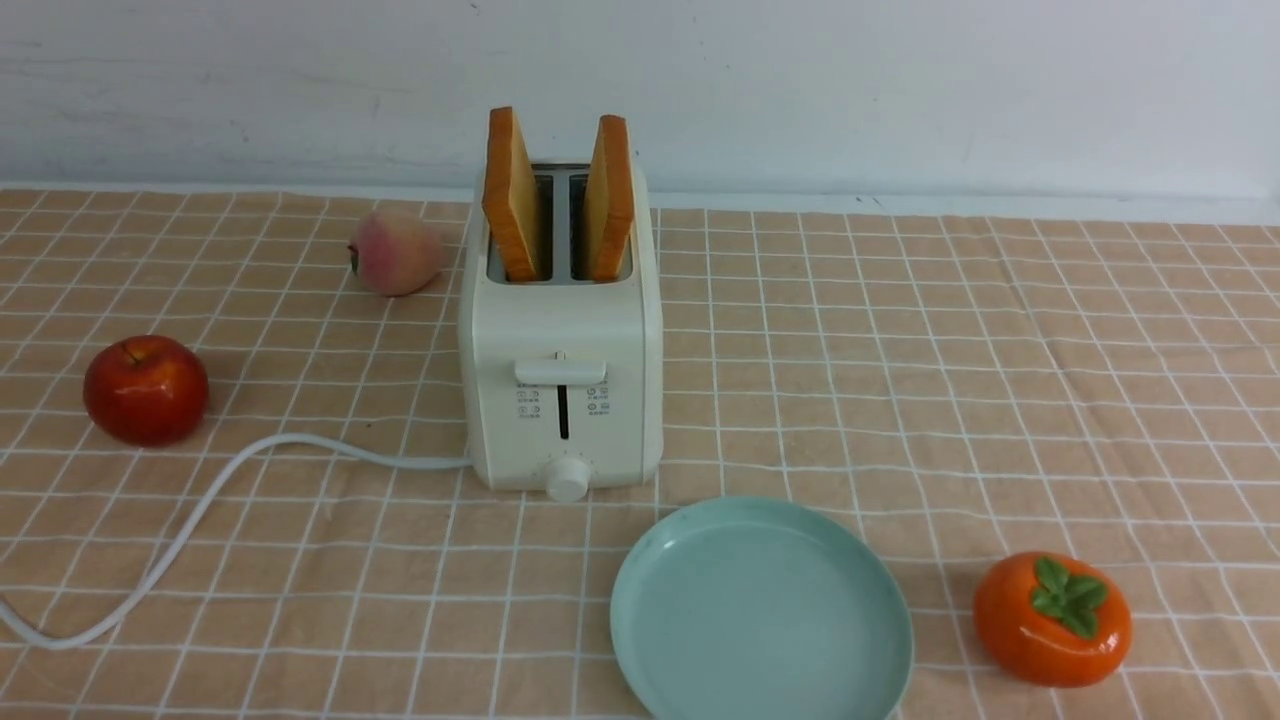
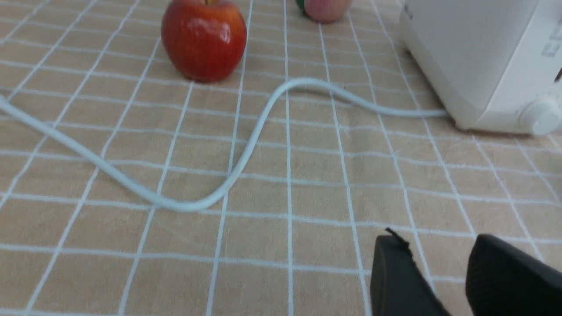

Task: Take toasted bread from bread machine on light coffee tablecloth place on plate.
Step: 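Grasp the toast slice in the toaster and pull it up out of the slot with the right gripper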

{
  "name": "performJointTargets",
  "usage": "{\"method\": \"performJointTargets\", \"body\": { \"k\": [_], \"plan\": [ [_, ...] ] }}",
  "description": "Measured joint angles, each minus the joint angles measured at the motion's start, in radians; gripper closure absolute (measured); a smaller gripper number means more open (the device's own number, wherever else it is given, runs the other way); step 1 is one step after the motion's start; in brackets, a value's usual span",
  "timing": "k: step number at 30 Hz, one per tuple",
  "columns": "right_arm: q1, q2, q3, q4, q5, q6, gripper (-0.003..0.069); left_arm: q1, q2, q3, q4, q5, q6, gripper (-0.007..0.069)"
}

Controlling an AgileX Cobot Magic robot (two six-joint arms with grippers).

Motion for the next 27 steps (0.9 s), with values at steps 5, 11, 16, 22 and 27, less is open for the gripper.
{"method": "performJointTargets", "body": {
  "k": [5,11,16,22,27],
  "plan": [
    [0.000,0.000,0.003,0.000,-0.282,0.000,0.0419,0.000,0.000,0.000,-0.044,-0.213,0.000,0.0387],
    [0.000,0.000,0.003,0.000,-0.554,0.001,0.0419,0.000,0.000,0.000,-0.051,-0.277,0.000,0.0387],
    [0.000,0.000,0.003,0.000,-0.682,0.038,0.0419,0.000,0.000,0.000,-0.059,-0.349,-0.016,0.0387],
    [0.000,0.000,-0.003,0.030,-0.839,0.343,0.0419,0.000,0.000,0.000,-0.152,-0.617,-0.239,0.0387],
    [-0.001,0.032,-0.158,0.004,-0.763,0.447,0.0419,0.000,0.001,-0.099,-0.163,-0.710,-0.298,0.0387]
  ]
}}
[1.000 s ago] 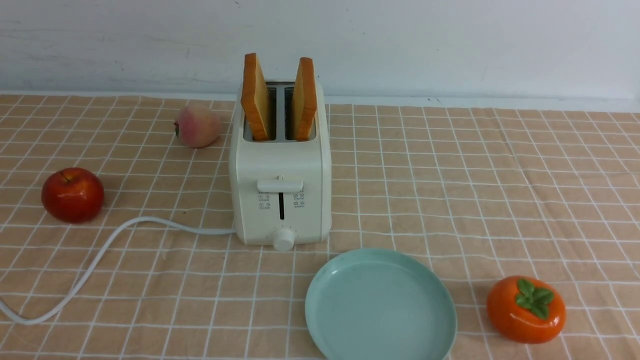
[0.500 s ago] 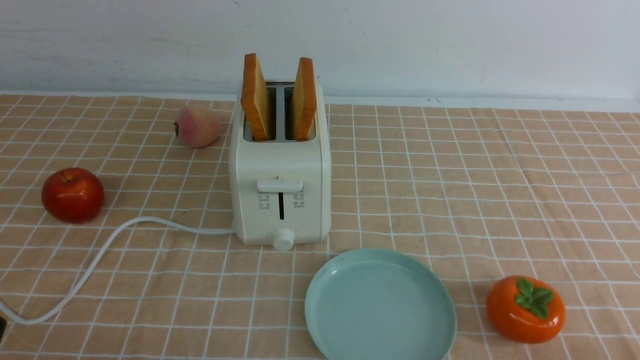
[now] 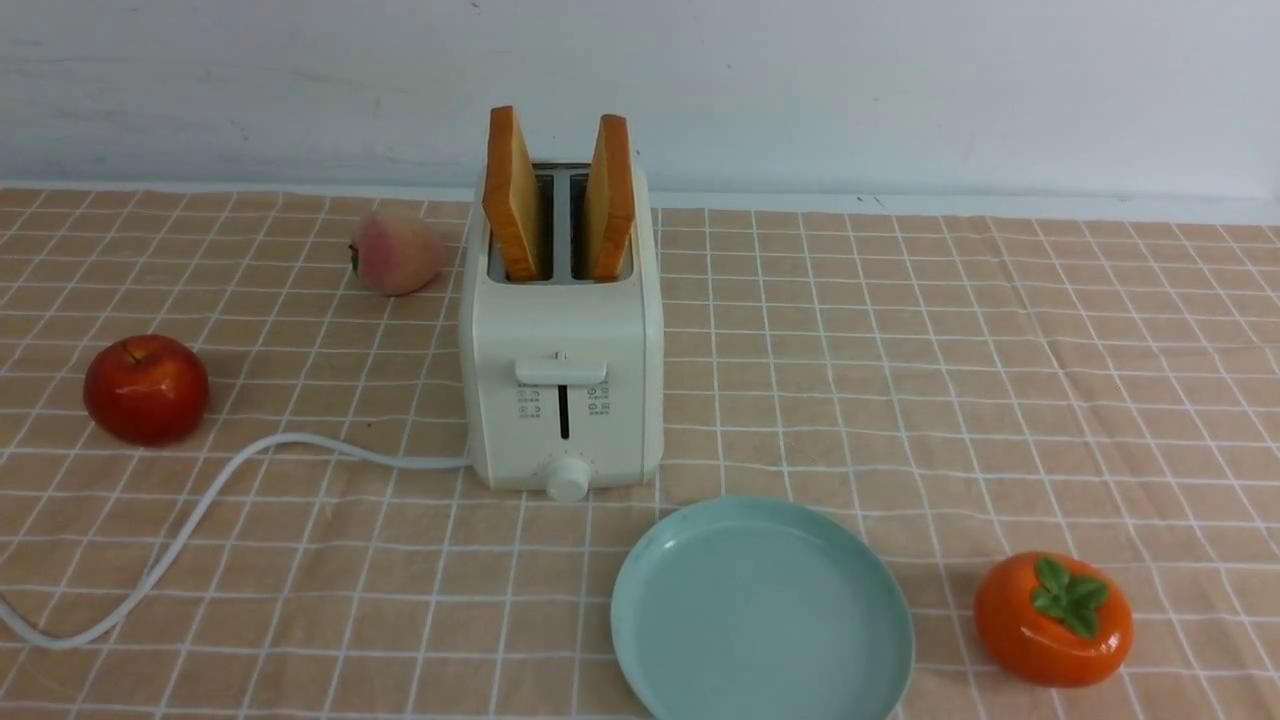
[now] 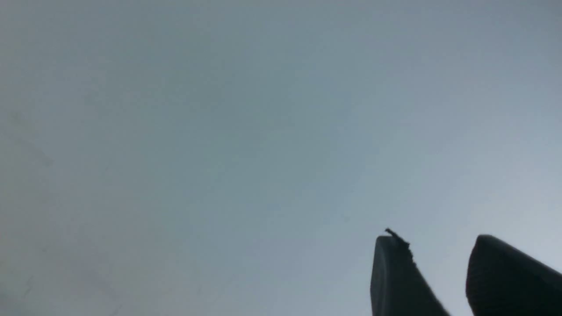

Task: Take toasted bread from bread machine on light coffee tablecloth place on plate.
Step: 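Grasp the toast slice in the toaster and pull it up out of the slot with the right gripper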

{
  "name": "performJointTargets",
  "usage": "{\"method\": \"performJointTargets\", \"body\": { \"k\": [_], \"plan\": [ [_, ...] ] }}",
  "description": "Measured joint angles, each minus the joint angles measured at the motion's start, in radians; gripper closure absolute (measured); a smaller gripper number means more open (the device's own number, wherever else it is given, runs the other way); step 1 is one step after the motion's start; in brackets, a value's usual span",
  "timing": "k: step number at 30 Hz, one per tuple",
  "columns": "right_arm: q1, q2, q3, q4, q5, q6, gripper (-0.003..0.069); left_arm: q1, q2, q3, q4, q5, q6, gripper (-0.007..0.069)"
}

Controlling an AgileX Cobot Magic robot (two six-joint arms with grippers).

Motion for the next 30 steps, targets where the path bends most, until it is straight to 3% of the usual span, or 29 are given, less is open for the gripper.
{"method": "performJointTargets", "body": {
  "k": [8,11,17,20,25,28,30],
  "plan": [
    [0.000,0.340,-0.576,-0.034,0.289,0.076,0.0419,0.000,0.255,-0.538,0.000,0.253,0.035,0.0387],
    [0.000,0.547,-0.880,-0.109,0.564,0.078,0.0419,0.000,0.416,-0.795,0.000,0.524,0.037,0.0387],
    [0.000,0.846,-1.088,-0.184,1.048,0.076,0.0419,0.000,0.624,-0.883,0.012,0.864,0.037,0.0387],
    [0.000,0.960,-1.078,-0.182,1.141,0.074,0.0419,0.000,0.721,-0.883,0.067,0.990,0.046,0.0387],
    [0.063,1.125,-1.038,0.021,1.136,-0.011,0.0419,0.000,0.823,-0.883,0.088,1.132,0.055,0.0387],
    [0.158,1.250,-1.048,0.226,1.142,-0.201,0.0419,0.000,0.860,-0.883,0.041,1.229,0.057,0.0387],
    [0.252,1.362,-1.100,0.401,1.173,-0.398,0.0419,0.000,0.872,-0.882,-0.009,1.295,0.066,0.0387]
  ]
}}
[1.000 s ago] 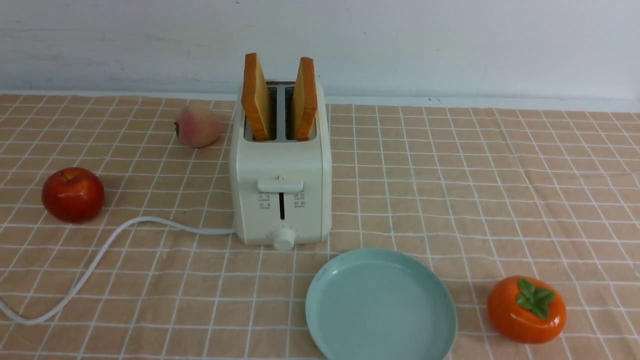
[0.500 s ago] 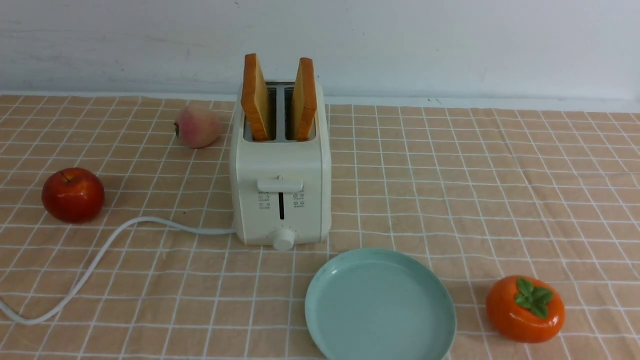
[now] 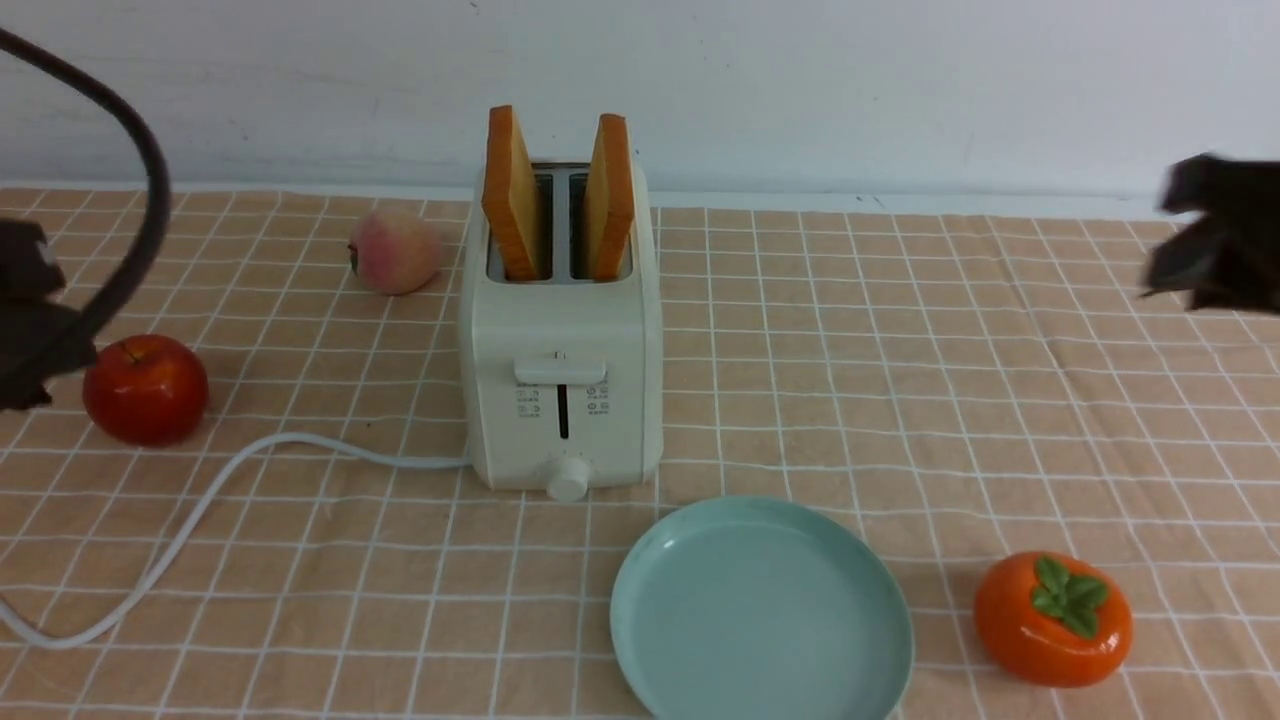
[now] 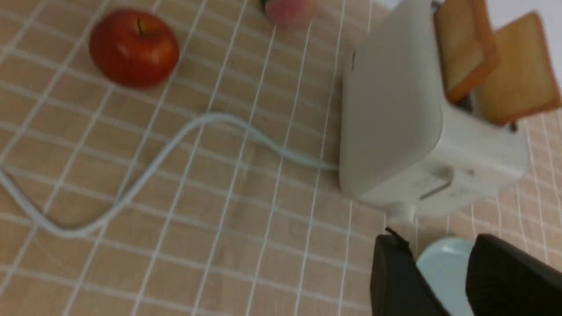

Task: Take toasted bread from bread machine on light coffee tablecloth place on plate.
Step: 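Grasp the toast slice in the toaster and pull it up out of the slot with the right gripper, then place the held slice of bread on top of the slice on the plate with the right gripper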

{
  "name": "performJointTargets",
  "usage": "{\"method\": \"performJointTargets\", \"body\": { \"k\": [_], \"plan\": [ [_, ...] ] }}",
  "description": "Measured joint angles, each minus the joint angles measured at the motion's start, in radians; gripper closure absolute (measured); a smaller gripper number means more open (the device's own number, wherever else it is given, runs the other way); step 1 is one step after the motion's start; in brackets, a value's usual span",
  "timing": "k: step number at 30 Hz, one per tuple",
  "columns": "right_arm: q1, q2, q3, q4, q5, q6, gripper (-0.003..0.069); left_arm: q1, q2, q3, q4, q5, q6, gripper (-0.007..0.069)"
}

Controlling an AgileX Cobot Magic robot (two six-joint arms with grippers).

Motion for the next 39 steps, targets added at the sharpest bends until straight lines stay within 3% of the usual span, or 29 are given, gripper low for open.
{"method": "performJointTargets", "body": {
  "k": [4,7,11,16,22,25,28,30,31,39],
  "plan": [
    [0.116,0.177,-0.178,0.191,0.044,-0.184,0.0410,0.000,0.001,0.001,-0.076,0.052,0.063,0.0387],
    [0.204,0.331,-0.382,0.212,0.061,-0.230,0.0373,-0.017,-0.001,0.001,-0.119,0.070,0.159,0.0387],
    [0.277,0.502,-0.626,0.147,0.081,-0.200,0.0308,-0.092,-0.001,0.001,-0.136,0.074,0.238,0.0387],
    [0.332,0.724,-0.973,0.006,0.148,-0.046,0.0210,-0.210,-0.001,0.001,-0.148,0.079,0.317,0.0387],
    [0.333,0.851,-1.071,-0.027,0.159,0.005,0.0193,-0.234,-0.001,0.001,-0.149,0.078,0.333,0.0387],
    [0.333,0.874,-1.072,-0.032,0.151,0.008,0.0236,-0.234,-0.001,0.001,-0.149,0.080,0.333,0.0387],
    [0.333,0.870,-1.080,-0.032,0.149,0.010,0.0340,-0.234,-0.001,0.001,-0.149,0.082,0.333,0.0387],
    [0.334,0.852,-1.097,-0.032,0.152,0.011,0.0505,-0.234,-0.001,0.001,-0.149,0.084,0.333,0.0387],
    [0.334,0.844,-1.103,-0.035,0.157,0.011,0.0550,-0.234,-0.001,0.001,-0.149,0.084,0.333,0.0387],
    [0.282,0.608,-1.230,-0.076,0.250,0.003,0.0546,-0.234,-0.001,0.001,-0.151,0.083,0.333,0.0387]
  ]
}}
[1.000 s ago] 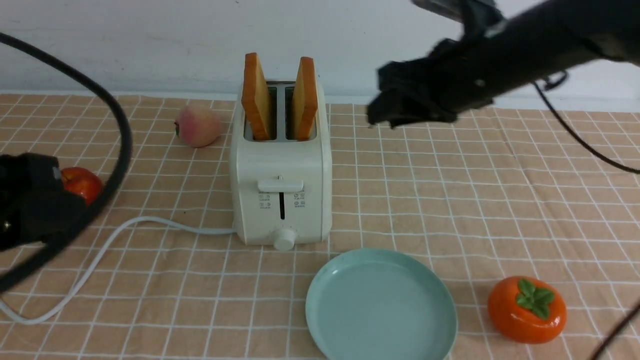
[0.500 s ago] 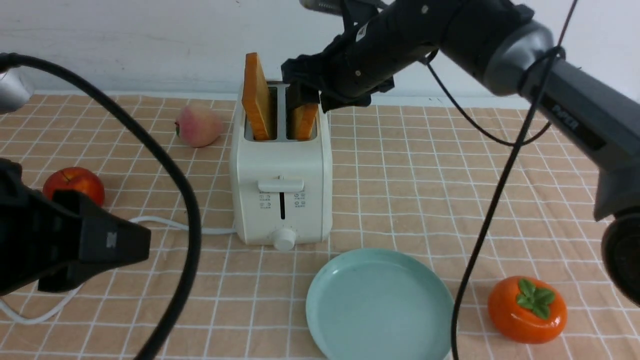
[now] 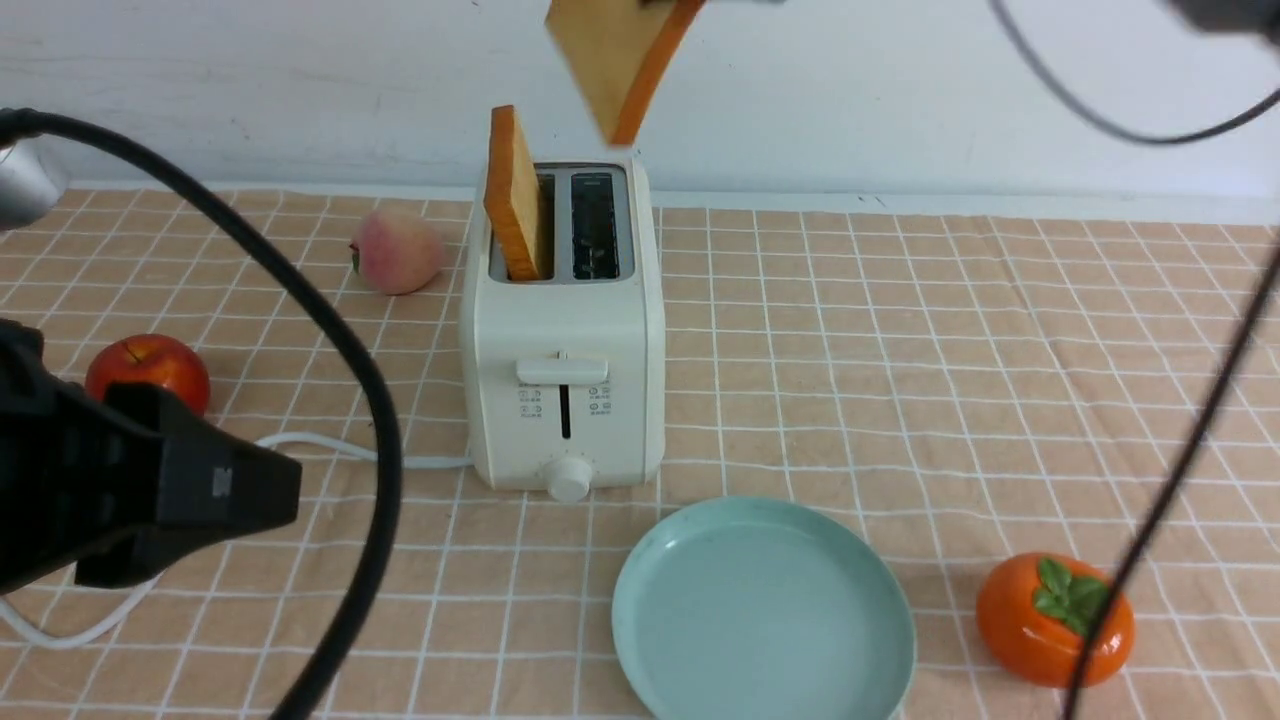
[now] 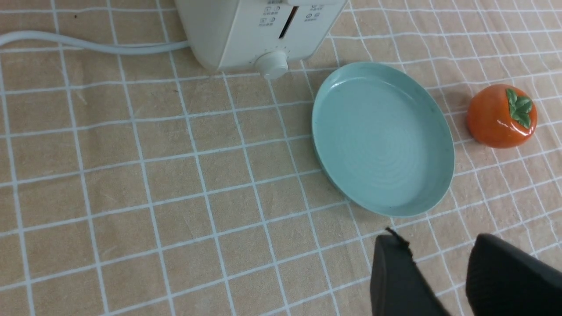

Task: Take toasted bread from bread machine on light coffee tablecloth place on plate.
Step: 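Place the held slice of bread on top of the slice on the plate with the right gripper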

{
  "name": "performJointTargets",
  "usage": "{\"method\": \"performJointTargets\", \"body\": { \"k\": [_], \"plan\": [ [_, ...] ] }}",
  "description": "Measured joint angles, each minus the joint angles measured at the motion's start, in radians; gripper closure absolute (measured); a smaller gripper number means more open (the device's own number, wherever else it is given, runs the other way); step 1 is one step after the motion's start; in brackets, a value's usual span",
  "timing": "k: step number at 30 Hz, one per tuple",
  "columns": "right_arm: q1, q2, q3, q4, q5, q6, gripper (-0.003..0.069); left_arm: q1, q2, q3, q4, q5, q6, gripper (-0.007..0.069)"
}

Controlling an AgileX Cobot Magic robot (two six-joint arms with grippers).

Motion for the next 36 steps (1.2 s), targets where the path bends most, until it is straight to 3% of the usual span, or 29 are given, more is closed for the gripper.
{"method": "performJointTargets", "body": {
  "k": [7,14,20,24,25,26,27,29,32,36],
  "plan": [
    [-0.129,-0.238,0.068,-0.206,0.155,-0.002,0.0546,0.000,0.000,0.000,-0.002,-0.013,0.000,0.0386],
    [-0.217,-0.470,0.563,-0.233,0.138,0.115,0.0546,0.000,0.000,0.000,-0.002,-0.010,0.000,0.0386],
    [-0.191,-0.466,1.022,0.038,0.105,0.066,0.0546,0.000,0.000,0.000,-0.004,-0.002,0.001,0.0386],
    [-0.145,-0.439,1.235,0.328,-0.024,-0.135,0.0546,0.000,0.000,0.000,-0.009,0.000,0.001,0.0386],
    [-0.128,-0.429,1.301,0.469,-0.076,-0.243,0.0546,0.000,0.000,0.000,-0.016,0.004,0.002,0.0386],
    [-0.126,-0.429,1.307,0.487,-0.087,-0.274,0.0546,0.000,0.000,0.000,-0.018,0.004,0.002,0.0386],
    [-0.119,-0.421,1.354,0.611,-0.112,-0.381,0.0546,0.000,0.000,0.000,-0.024,0.008,0.002,0.0386],
    [-0.118,-0.410,1.398,0.730,-0.135,-0.512,0.0546,0.000,0.000,0.000,-0.033,0.015,0.002,0.0386],
    [-0.118,-0.395,1.432,0.805,-0.158,-0.626,0.0546,0.000,0.000,0.000,-0.041,0.023,0.002,0.0386],
    [-0.118,-0.385,1.443,0.823,-0.206,-0.654,0.0525,0.000,-0.001,0.000,-0.042,0.027,0.002,0.0386]
  ]
}}
